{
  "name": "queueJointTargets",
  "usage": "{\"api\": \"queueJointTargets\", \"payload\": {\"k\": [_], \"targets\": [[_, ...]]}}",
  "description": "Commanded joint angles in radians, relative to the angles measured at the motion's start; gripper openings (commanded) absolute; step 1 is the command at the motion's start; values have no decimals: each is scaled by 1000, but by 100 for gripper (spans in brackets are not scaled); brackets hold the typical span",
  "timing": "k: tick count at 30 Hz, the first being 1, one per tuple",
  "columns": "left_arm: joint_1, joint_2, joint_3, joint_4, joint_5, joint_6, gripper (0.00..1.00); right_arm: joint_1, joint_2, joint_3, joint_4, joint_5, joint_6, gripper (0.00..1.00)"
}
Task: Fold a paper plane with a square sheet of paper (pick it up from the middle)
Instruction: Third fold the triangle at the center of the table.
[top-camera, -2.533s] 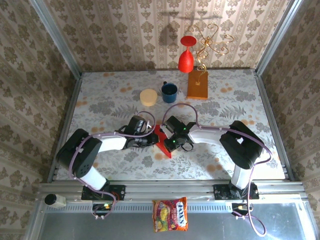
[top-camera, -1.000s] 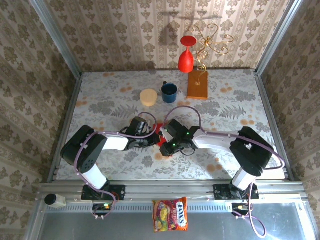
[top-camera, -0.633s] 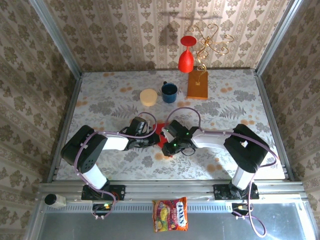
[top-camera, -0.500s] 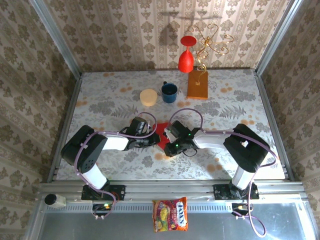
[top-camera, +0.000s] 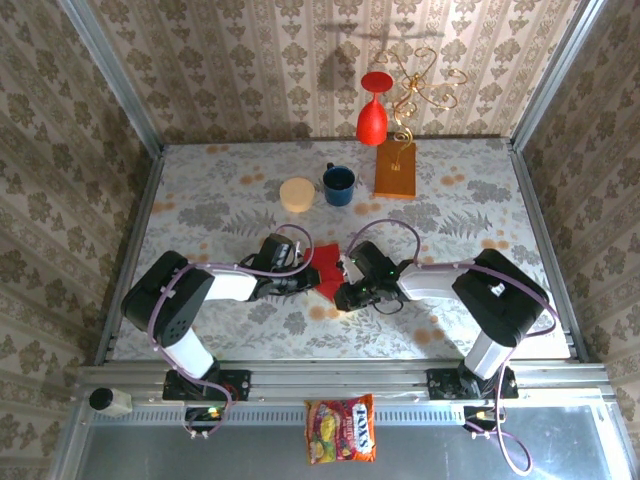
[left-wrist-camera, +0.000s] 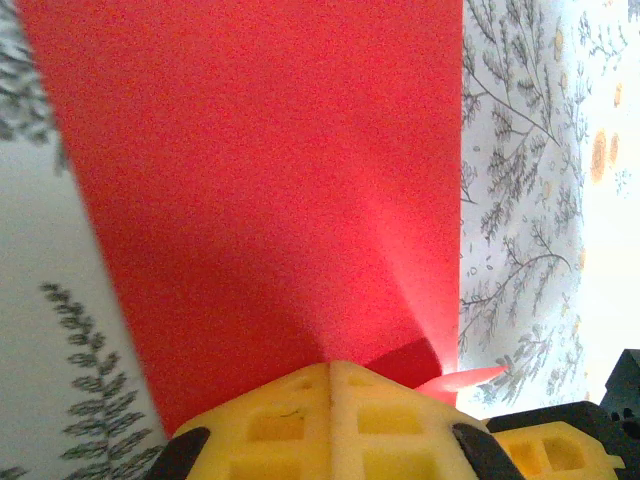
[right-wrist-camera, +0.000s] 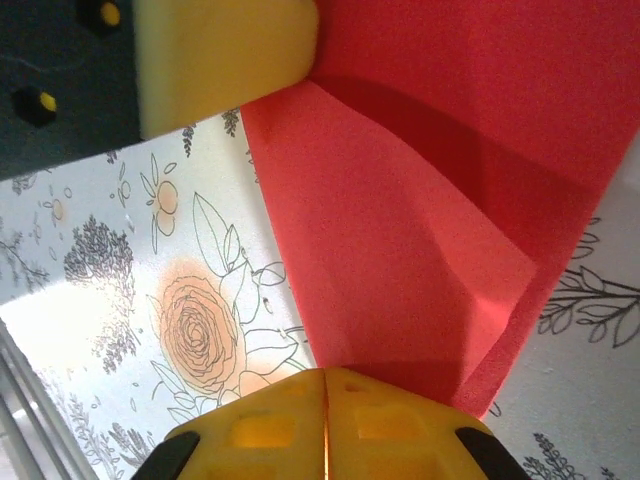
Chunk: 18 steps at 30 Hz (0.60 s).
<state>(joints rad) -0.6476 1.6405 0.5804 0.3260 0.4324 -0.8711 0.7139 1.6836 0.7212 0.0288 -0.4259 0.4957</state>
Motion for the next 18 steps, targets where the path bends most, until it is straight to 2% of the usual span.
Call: {"api": "queueJointTargets", "payload": {"k": [1,5,8,12,18], "targets": [[-7,-88,-13,-15,-48,-23,0,-27,15,-61,-53,-11,49,7],[-61,-180,2,-50,-95,-41,0,-37,24,-78,-35,-32,61,6],[-116,-193,4,-41,-118,-68,0,-40,33,-83,-27,-40,66,6],[-173,-170,-20,8,-157,-115,0,-43,36,-87,-20,-45,70,6],[-208,-69,-31,107,-167,-157,0,-45,40,-89,-16,-47,75,5]]}}
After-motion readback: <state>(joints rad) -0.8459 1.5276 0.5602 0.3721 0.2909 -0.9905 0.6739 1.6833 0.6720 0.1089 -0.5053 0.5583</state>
